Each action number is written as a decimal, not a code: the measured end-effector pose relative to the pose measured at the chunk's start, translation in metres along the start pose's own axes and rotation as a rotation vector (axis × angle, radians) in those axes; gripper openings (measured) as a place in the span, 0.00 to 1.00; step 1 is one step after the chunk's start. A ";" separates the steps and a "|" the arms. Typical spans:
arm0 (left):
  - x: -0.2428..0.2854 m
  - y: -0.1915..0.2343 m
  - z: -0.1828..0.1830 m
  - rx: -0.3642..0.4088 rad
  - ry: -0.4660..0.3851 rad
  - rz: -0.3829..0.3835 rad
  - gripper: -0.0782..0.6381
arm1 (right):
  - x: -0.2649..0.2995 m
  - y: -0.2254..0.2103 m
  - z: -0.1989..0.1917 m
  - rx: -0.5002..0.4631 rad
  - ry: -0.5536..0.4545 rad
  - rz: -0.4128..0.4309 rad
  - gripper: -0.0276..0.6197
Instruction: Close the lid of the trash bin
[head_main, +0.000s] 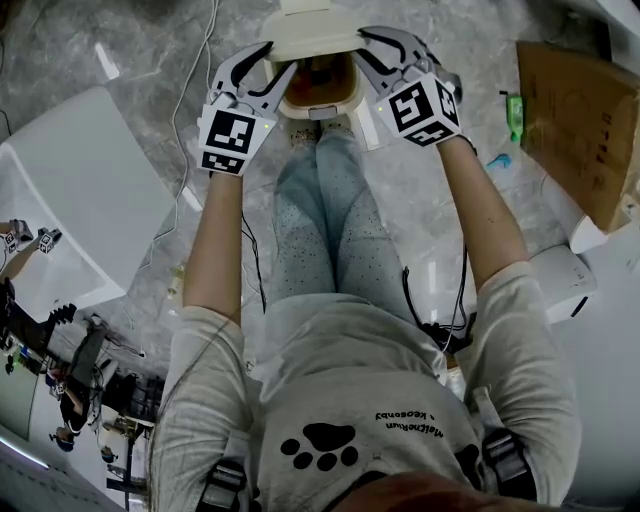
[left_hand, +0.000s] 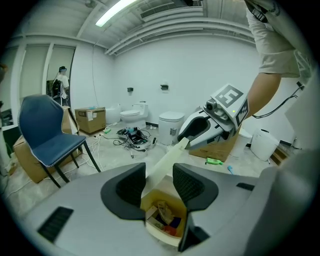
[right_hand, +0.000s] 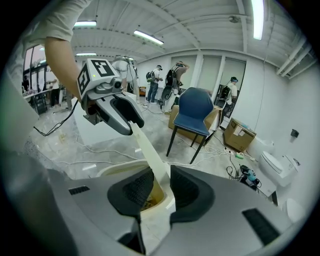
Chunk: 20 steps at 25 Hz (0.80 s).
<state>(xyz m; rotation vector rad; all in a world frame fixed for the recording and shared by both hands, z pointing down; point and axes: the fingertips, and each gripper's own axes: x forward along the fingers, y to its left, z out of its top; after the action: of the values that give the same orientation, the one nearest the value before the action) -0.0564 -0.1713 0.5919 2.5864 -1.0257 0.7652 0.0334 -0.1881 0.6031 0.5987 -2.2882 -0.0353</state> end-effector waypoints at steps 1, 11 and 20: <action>-0.001 -0.003 -0.002 0.002 0.004 -0.003 0.35 | -0.001 0.003 -0.002 -0.008 0.005 0.002 0.22; -0.007 -0.026 -0.028 0.036 0.051 -0.034 0.36 | -0.005 0.033 -0.018 -0.064 0.039 0.010 0.24; -0.008 -0.049 -0.053 0.042 0.096 -0.054 0.37 | -0.008 0.056 -0.036 -0.141 0.084 0.029 0.26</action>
<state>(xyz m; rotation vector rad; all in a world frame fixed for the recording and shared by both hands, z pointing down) -0.0473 -0.1097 0.6291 2.5733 -0.9175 0.8967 0.0399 -0.1295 0.6347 0.4850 -2.1917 -0.1532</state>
